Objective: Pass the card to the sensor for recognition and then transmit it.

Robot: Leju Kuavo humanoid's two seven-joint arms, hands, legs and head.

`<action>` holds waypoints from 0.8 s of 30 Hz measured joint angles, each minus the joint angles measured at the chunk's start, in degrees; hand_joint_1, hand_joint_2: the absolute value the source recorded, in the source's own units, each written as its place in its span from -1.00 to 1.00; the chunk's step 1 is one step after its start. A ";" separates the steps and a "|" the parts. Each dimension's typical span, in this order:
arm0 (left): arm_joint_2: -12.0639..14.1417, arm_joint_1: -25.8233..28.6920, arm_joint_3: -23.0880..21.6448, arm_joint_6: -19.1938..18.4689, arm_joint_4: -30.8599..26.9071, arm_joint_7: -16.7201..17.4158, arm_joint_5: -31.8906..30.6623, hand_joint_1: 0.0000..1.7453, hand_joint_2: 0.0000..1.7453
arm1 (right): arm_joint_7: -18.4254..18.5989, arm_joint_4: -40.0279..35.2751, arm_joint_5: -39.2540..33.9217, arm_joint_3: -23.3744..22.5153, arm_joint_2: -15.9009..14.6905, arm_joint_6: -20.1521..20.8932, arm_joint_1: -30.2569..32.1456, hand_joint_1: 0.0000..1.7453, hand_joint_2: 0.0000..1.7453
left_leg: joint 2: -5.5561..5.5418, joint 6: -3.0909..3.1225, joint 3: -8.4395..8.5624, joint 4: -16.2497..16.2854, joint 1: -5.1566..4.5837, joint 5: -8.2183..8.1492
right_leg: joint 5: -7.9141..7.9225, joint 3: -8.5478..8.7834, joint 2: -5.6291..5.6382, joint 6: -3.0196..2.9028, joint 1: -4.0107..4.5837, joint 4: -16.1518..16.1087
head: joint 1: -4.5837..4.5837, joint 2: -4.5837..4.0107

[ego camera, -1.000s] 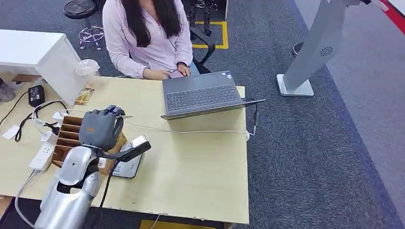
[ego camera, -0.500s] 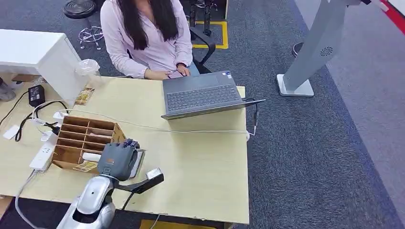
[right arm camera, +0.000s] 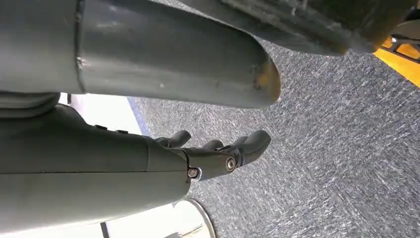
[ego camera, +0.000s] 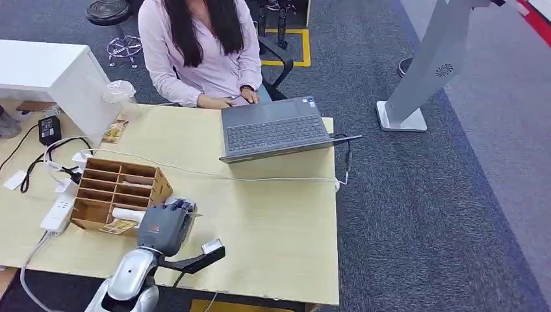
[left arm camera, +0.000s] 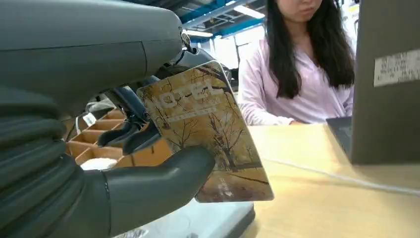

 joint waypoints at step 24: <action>0.26 0.48 1.00 -1.07 1.92 6.31 -5.92 1.00 1.00 | -0.02 0.02 1.55 -0.31 0.00 0.20 0.00 -1.00 -1.00 | 0.00 0.00 0.00 0.00 0.00 0.01 | 0.00 0.00 -0.01 0.00 0.00 0.00 | 0.00 0.00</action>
